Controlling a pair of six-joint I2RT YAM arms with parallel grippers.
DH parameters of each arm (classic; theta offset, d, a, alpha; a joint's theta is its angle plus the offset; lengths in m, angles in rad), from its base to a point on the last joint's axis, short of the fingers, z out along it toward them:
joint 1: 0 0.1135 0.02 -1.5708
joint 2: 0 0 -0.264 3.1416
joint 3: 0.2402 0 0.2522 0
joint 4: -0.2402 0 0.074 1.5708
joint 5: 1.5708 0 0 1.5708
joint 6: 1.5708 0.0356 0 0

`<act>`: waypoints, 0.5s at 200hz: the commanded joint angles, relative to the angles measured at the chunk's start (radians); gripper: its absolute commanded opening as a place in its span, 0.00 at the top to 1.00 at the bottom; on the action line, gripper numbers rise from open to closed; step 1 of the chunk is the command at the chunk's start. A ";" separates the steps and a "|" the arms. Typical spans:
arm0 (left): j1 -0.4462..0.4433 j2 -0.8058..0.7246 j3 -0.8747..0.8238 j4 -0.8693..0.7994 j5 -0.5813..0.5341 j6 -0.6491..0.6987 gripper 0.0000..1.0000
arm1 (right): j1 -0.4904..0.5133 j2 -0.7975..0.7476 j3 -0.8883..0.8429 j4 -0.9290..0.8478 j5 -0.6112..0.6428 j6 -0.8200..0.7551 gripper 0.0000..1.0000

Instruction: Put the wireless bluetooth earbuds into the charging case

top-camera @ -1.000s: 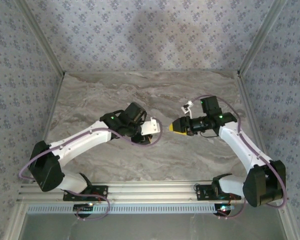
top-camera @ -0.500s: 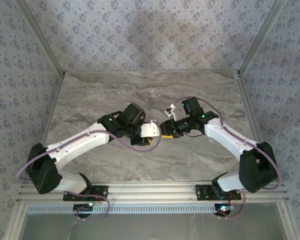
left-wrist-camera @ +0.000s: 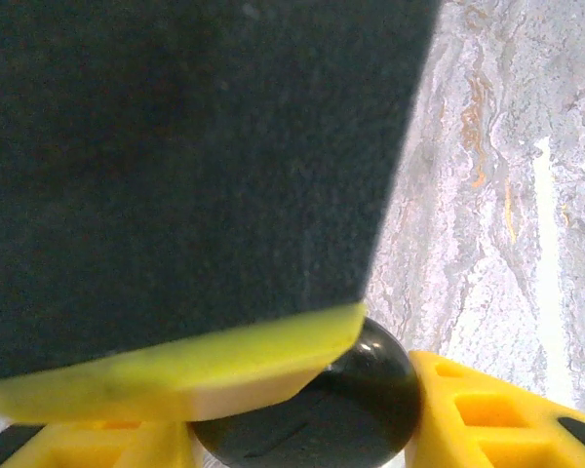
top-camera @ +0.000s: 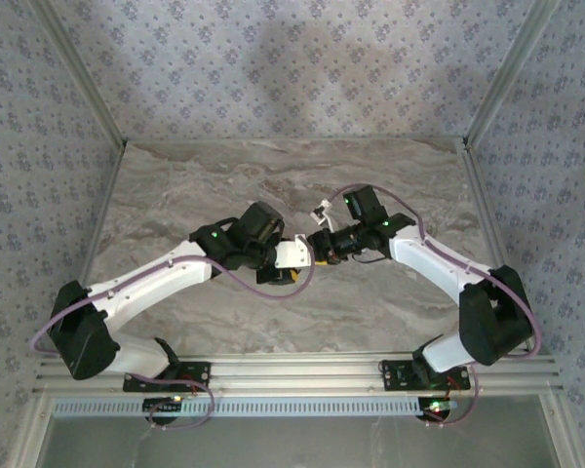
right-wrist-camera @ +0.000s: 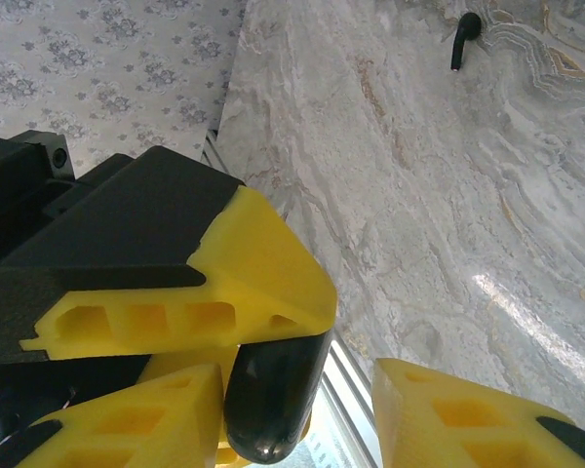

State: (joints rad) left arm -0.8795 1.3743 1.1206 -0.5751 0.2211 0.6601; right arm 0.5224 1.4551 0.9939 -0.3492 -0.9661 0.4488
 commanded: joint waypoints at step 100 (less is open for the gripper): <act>-0.009 -0.050 0.013 0.055 0.014 -0.024 0.54 | 0.021 0.006 0.011 0.004 -0.054 -0.013 0.64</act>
State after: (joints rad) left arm -0.8795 1.3617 1.1198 -0.5713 0.2207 0.6430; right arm 0.5339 1.4559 0.9939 -0.3313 -0.9936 0.4488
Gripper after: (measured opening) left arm 0.458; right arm 0.380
